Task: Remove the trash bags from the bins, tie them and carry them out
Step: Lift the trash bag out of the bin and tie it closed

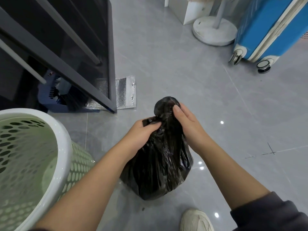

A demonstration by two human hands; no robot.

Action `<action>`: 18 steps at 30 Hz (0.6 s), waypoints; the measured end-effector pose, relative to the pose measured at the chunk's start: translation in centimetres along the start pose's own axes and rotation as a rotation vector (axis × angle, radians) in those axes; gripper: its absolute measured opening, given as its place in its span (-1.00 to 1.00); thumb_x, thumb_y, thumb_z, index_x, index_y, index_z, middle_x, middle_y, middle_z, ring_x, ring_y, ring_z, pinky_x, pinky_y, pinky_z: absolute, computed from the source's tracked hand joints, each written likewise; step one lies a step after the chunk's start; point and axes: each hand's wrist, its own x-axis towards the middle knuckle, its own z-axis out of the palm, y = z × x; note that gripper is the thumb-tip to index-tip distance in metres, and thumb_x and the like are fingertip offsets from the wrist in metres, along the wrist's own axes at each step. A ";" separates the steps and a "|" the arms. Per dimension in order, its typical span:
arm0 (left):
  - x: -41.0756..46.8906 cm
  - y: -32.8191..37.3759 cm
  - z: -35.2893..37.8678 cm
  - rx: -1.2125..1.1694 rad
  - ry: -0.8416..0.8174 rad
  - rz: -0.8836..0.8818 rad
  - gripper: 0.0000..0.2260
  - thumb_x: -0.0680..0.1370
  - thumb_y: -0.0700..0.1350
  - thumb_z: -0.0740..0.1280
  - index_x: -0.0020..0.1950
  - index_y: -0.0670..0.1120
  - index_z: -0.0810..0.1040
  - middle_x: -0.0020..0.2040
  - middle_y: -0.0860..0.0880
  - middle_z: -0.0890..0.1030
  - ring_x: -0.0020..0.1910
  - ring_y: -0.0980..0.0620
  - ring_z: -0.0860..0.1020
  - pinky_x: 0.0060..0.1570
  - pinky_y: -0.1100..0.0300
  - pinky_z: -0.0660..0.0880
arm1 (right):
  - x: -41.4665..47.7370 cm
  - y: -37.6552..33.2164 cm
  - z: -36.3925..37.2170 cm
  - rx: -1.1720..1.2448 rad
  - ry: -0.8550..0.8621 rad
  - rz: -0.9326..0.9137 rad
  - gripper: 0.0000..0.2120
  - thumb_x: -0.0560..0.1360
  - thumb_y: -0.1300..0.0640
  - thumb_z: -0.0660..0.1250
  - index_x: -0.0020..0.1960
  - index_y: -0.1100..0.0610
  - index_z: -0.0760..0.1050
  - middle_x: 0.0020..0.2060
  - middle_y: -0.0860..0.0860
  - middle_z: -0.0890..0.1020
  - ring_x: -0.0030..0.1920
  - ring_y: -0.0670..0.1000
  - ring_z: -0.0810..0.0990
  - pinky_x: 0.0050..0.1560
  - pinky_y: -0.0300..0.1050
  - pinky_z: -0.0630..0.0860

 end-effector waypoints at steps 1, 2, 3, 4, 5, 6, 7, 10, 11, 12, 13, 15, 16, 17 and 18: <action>0.0 0.1 -0.3 -0.067 0.010 -0.047 -0.85 0.57 -0.13 0.30 -0.14 -0.07 0.64 -0.19 -0.02 0.71 -0.15 0.01 0.66 0.00 0.12 0.54 | -0.3 0.5 -0.8 -0.045 -0.047 -0.005 -0.68 0.60 0.00 0.19 0.32 0.06 0.42 0.21 0.04 0.58 0.22 -0.07 0.55 0.18 -0.23 0.51; 0.0 0.1 -0.6 -0.099 0.032 -0.082 -0.84 0.57 -0.10 0.30 -0.15 -0.06 0.64 -0.22 -0.01 0.71 -0.17 0.02 0.66 -0.03 0.13 0.54 | -0.7 1.0 -1.5 -0.098 -0.103 -0.004 -0.63 0.58 0.02 0.24 0.36 0.06 0.37 0.23 -0.02 0.56 0.22 -0.12 0.54 0.13 -0.32 0.49; 0.1 0.2 -0.8 -0.110 0.051 -0.104 -0.83 0.57 -0.08 0.29 -0.15 -0.06 0.63 -0.24 0.00 0.71 -0.19 0.03 0.67 -0.05 0.14 0.54 | -1.0 1.6 -1.9 -0.151 -0.166 0.017 -0.57 0.52 0.04 0.31 0.37 0.04 0.35 0.21 -0.07 0.56 0.20 -0.15 0.54 0.08 -0.37 0.48; 0.1 0.4 -1.0 -0.102 0.055 -0.112 -0.83 0.57 -0.06 0.29 -0.14 -0.06 0.62 -0.24 0.01 0.71 -0.20 0.05 0.67 -0.06 0.15 0.54 | -1.2 2.2 -1.9 -0.201 -0.236 0.043 -0.52 0.45 0.05 0.38 0.34 0.02 0.37 0.17 -0.12 0.57 0.17 -0.16 0.56 0.06 -0.38 0.48; 0.1 0.6 -1.1 -0.085 0.044 -0.109 -0.83 0.57 -0.05 0.28 -0.12 -0.06 0.62 -0.22 0.01 0.72 -0.18 0.04 0.67 -0.05 0.15 0.55 | -1.4 2.6 -1.5 -0.288 -0.288 0.059 -0.48 0.40 0.03 0.43 0.31 -0.01 0.38 0.15 -0.15 0.58 0.18 -0.17 0.56 0.11 -0.33 0.47; 0.1 1.0 -1.4 -0.054 0.011 -0.097 -0.83 0.57 -0.05 0.28 -0.10 -0.07 0.63 -0.19 -0.01 0.72 -0.14 0.03 0.67 -0.03 0.14 0.55 | -1.5 3.2 -0.8 -0.402 -0.310 0.040 -0.45 0.37 -0.04 0.46 0.32 -0.06 0.38 0.19 -0.16 0.57 0.24 -0.15 0.52 0.23 -0.21 0.45; 0.1 1.4 -1.6 0.010 -0.039 -0.070 -0.83 0.58 -0.06 0.28 -0.08 -0.08 0.63 -0.16 -0.02 0.72 -0.11 0.02 0.67 -0.01 0.15 0.55 | -1.5 3.6 -0.1 -0.515 -0.306 -0.013 -0.43 0.38 -0.13 0.45 0.34 -0.13 0.36 0.25 -0.16 0.54 0.33 -0.12 0.45 0.35 -0.04 0.36; 0.1 3.3 -2.6 0.353 -0.237 0.082 -0.86 0.58 -0.14 0.28 -0.12 -0.08 0.61 -0.24 0.11 0.68 -0.19 0.20 0.61 -0.09 0.30 0.51 | -1.2 4.1 1.0 -0.652 -0.194 -0.211 -0.54 0.52 -0.17 0.25 0.38 -0.13 0.32 0.34 -0.10 0.47 0.40 -0.11 0.34 0.44 0.07 0.23; 0.2 4.1 -2.9 0.481 -0.288 0.142 -0.87 0.58 -0.17 0.28 -0.12 -0.11 0.60 -0.25 0.12 0.66 -0.21 0.23 0.58 -0.09 0.31 0.49 | -1.2 3.8 1.2 -0.615 -0.173 -0.215 -0.60 0.55 -0.10 0.23 0.37 -0.06 0.36 0.29 -0.09 0.49 0.35 -0.15 0.39 0.42 -0.04 0.28; 0.3 4.9 -3.1 0.590 -0.334 0.194 -0.88 0.57 -0.18 0.29 -0.08 -0.15 0.61 -0.21 0.08 0.65 -0.19 0.22 0.56 -0.05 0.27 0.50 | -1.4 3.4 1.4 -0.528 -0.172 -0.170 -0.69 0.58 -0.02 0.22 0.31 -0.03 0.41 0.23 -0.11 0.52 0.27 -0.21 0.44 0.37 -0.17 0.33; 0.4 5.7 -3.2 0.673 -0.377 0.229 -0.88 0.57 -0.18 0.29 -0.03 -0.17 0.61 -0.16 0.01 0.66 -0.16 0.20 0.55 0.00 0.23 0.50 | -1.5 3.0 1.5 -0.429 -0.197 -0.099 -0.77 0.60 0.05 0.21 0.25 -0.06 0.43 0.17 -0.15 0.54 0.19 -0.27 0.47 0.31 -0.25 0.38; 0.5 7.0 -3.2 0.771 -0.436 0.257 -0.85 0.58 -0.15 0.28 0.00 -0.19 0.60 -0.11 -0.08 0.67 -0.15 0.18 0.54 0.00 0.25 0.50 | -1.8 2.2 1.9 -0.231 -0.228 0.028 -0.80 0.61 0.10 0.17 0.19 -0.10 0.42 0.11 -0.21 0.54 0.11 -0.32 0.50 0.24 -0.31 0.44; 0.7 7.5 -3.1 0.817 -0.442 0.273 -0.83 0.58 -0.12 0.28 -0.02 -0.21 0.59 -0.15 -0.09 0.65 -0.19 0.16 0.52 -0.07 0.24 0.50 | -1.8 2.1 2.1 -0.154 -0.226 0.088 -0.81 0.62 0.08 0.15 0.19 -0.08 0.42 0.09 -0.21 0.55 0.07 -0.31 0.51 0.18 -0.34 0.47; 1.0 7.7 -3.0 0.872 -0.432 0.287 -0.80 0.58 -0.10 0.28 -0.06 -0.23 0.57 -0.22 -0.09 0.60 -0.25 0.14 0.48 -0.16 0.22 0.47 | -1.6 1.9 2.3 -0.086 -0.226 0.145 -0.82 0.62 0.07 0.14 0.18 -0.05 0.43 0.05 -0.20 0.56 0.01 -0.31 0.54 0.08 -0.40 0.50; 1.3 7.8 -2.9 0.916 -0.418 0.298 -0.77 0.58 -0.08 0.28 -0.11 -0.24 0.55 -0.28 -0.08 0.53 -0.30 0.12 0.43 -0.23 0.20 0.42 | -1.5 1.9 2.4 -0.027 -0.234 0.206 -0.84 0.62 0.05 0.15 0.14 -0.03 0.45 0.01 -0.18 0.59 -0.05 -0.29 0.58 -0.02 -0.42 0.53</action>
